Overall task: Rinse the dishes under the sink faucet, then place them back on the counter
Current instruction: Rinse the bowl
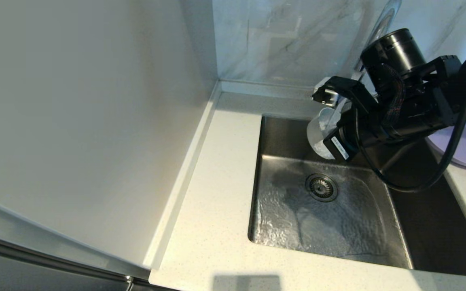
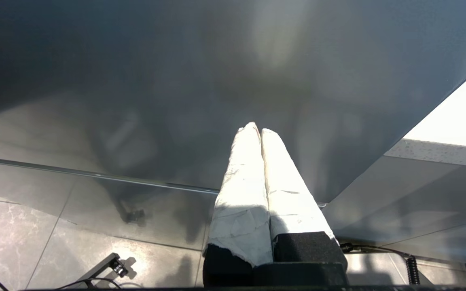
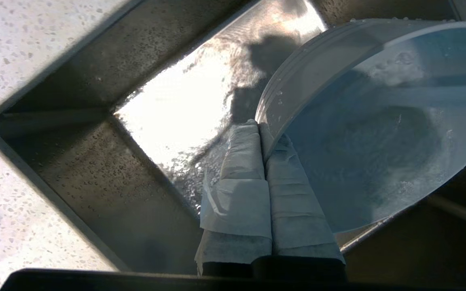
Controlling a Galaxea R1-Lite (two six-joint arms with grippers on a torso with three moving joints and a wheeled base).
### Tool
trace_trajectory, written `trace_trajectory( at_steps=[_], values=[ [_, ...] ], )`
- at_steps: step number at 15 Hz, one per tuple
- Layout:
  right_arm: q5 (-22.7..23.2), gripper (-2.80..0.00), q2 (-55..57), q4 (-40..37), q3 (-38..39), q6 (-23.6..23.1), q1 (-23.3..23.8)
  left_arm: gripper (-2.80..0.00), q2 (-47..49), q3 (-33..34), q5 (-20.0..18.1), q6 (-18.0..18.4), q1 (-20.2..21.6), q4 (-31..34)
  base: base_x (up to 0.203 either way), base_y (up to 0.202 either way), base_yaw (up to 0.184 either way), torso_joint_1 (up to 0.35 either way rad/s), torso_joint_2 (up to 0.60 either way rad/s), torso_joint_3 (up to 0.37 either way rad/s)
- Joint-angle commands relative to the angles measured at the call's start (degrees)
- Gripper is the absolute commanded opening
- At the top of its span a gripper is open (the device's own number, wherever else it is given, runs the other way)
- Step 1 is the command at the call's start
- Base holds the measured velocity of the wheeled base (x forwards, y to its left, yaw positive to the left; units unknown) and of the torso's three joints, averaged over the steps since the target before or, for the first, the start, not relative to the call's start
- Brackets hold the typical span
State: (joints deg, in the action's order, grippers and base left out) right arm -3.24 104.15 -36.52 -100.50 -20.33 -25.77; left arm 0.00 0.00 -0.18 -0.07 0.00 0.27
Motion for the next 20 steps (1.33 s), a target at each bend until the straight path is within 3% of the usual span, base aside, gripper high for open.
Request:
trace_trajectory(
  at_steps=[1,7,10,16,20],
  values=[
    [-0.01,-2.80,-0.63,-0.21,0.13,-0.14,1.27,-2.80,0.00,0.00,0.01,-0.01,0.00,0.00,0.000,0.000,0.000,0.000,0.00,0.000],
    [0.09,-2.80,-0.80,-0.30,0.23,0.33,2.67,-2.80,0.00,0.00,0.01,-0.01,0.00,0.00,0.000,0.000,0.000,0.000,0.00,0.000],
    [0.27,-2.80,-0.55,-0.30,0.19,5.08,3.16,-2.80,0.00,0.00,0.01,-0.01,0.00,0.00,0.000,0.000,0.000,0.000,0.00,0.000],
    [1.01,-2.80,-0.40,-0.22,-0.05,7.06,6.27,-2.80,0.00,0.00,0.01,-0.01,0.00,0.00,0.000,0.000,0.000,0.000,0.00,0.000],
    [8.20,-2.80,-3.97,-0.29,1.17,7.36,9.79,-2.80,0.00,0.00,0.01,-0.01,0.00,0.00,0.000,0.000,0.000,0.000,0.00,0.000]
  ],
)
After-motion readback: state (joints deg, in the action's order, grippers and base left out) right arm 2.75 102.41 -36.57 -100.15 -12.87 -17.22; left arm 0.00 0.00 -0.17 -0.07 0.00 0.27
